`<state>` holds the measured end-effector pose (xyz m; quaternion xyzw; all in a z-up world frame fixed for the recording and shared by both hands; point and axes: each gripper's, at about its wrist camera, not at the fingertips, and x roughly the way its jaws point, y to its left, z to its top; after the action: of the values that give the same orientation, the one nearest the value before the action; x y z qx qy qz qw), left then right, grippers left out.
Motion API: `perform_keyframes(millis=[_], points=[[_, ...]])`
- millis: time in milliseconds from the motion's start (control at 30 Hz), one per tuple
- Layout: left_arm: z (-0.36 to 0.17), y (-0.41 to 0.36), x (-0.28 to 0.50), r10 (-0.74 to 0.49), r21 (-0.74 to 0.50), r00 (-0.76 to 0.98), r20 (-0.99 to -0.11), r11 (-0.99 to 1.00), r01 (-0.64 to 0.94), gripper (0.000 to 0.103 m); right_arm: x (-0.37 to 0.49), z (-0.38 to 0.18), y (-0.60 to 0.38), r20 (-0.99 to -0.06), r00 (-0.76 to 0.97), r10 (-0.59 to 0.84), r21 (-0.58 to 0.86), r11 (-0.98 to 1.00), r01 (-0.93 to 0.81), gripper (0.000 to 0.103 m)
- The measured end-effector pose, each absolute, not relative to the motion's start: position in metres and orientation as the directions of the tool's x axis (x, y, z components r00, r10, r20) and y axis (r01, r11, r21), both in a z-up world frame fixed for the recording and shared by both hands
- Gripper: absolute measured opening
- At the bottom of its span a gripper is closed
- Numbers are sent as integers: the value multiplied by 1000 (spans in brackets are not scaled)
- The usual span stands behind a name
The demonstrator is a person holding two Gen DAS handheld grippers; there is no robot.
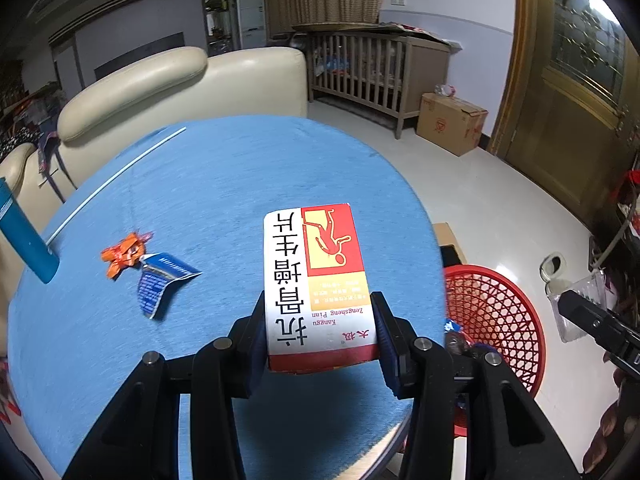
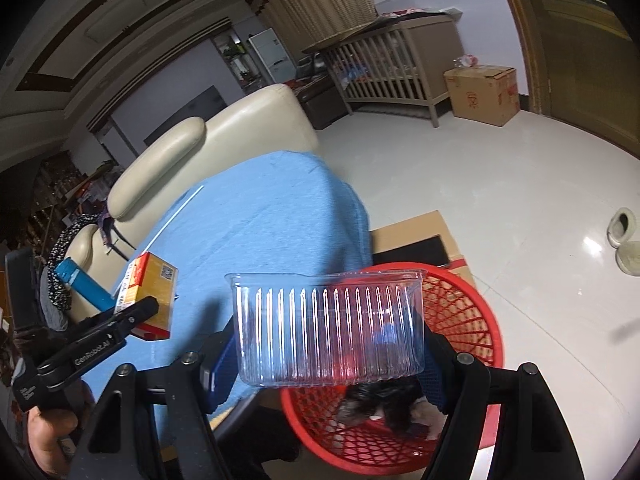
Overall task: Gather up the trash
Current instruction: 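Carry the clear tray and red-and-white box over the red wastebasket, then open the right tool to drop the tray while the left tool drops the box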
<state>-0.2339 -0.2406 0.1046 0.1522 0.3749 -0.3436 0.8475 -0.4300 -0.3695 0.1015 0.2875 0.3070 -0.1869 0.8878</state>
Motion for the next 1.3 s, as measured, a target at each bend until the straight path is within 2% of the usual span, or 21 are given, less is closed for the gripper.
perform_keyframes(millis=[533, 1133, 1267, 1300], points=[[96, -281, -275, -549, -24, 371, -749, 582, 813, 49, -445, 70, -396, -716, 672, -189, 352, 733, 582, 77], [80, -311, -286, -532, -15, 321, -784, 533, 846, 49, -436, 28, -415, -796, 588, -141, 338, 703, 626, 80], [78, -314, -286, -532, -19, 310, -788, 525, 851, 49, -437, 25, -419, -797, 589, -133, 350, 693, 630, 85], [77, -315, -286, -531, -18, 309, -789, 523, 852, 49, -438, 26, -421, -795, 591, -138, 352, 688, 635, 92]])
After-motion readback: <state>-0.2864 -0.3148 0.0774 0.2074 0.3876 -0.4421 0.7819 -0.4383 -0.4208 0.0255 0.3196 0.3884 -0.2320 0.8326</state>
